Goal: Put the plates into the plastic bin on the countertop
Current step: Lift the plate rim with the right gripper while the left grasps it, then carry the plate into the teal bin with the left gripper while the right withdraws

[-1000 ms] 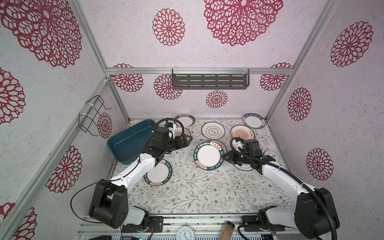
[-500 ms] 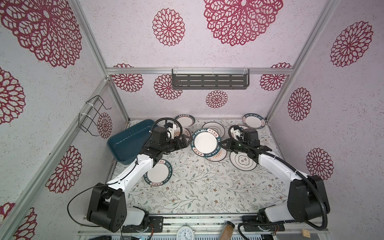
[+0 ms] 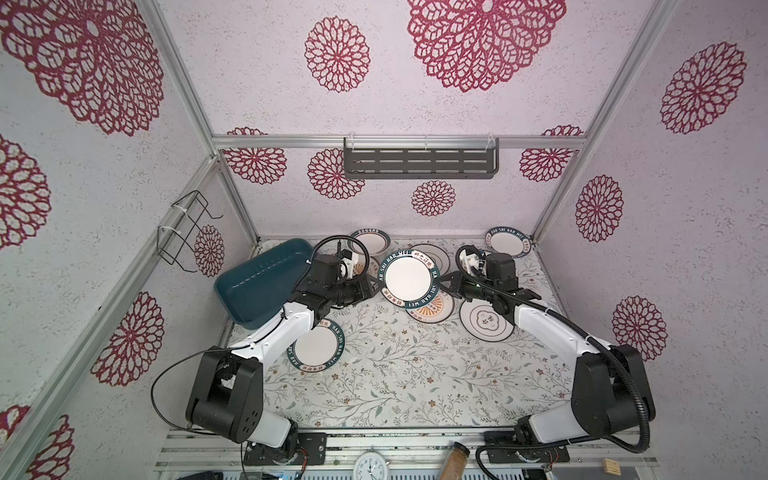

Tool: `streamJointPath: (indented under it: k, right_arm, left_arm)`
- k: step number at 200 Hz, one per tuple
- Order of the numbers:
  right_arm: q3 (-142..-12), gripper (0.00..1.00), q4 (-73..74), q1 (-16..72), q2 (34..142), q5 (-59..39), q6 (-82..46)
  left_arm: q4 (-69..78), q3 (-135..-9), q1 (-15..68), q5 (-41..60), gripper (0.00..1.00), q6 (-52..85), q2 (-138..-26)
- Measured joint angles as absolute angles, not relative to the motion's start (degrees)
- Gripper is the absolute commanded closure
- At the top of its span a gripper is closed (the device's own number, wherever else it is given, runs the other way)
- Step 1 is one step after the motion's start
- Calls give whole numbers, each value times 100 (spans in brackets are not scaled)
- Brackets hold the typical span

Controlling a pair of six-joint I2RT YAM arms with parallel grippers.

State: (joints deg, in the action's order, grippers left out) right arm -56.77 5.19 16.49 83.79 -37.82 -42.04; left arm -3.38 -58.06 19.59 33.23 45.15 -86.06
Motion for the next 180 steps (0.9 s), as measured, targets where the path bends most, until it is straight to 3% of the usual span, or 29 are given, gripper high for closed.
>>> streamJointPath:
  k: [80, 94, 121, 180]
  right_arm:
    - [-5537, 100, 851, 1651, 8379, -3826, -4453]
    - [-5513, 77, 928, 1656, 8377, -3848, -4462]
    - [-5505, 43, 1166, 1673, 8366, -3894, -4600]
    - [-5332, 19, 1500, 1675, 8294, -3417, -4665]
  left_arm:
    - [60, -5843, 1962, 3514, 92, 4801, -8715]
    - [104, -5843, 1959, 3492, 96, 4873, -8715]
    - [132, -5841, 1955, 3424, 100, 4939, -8718]
    - [233, -5435, 1750, 3229, 100, 5142, -8340]
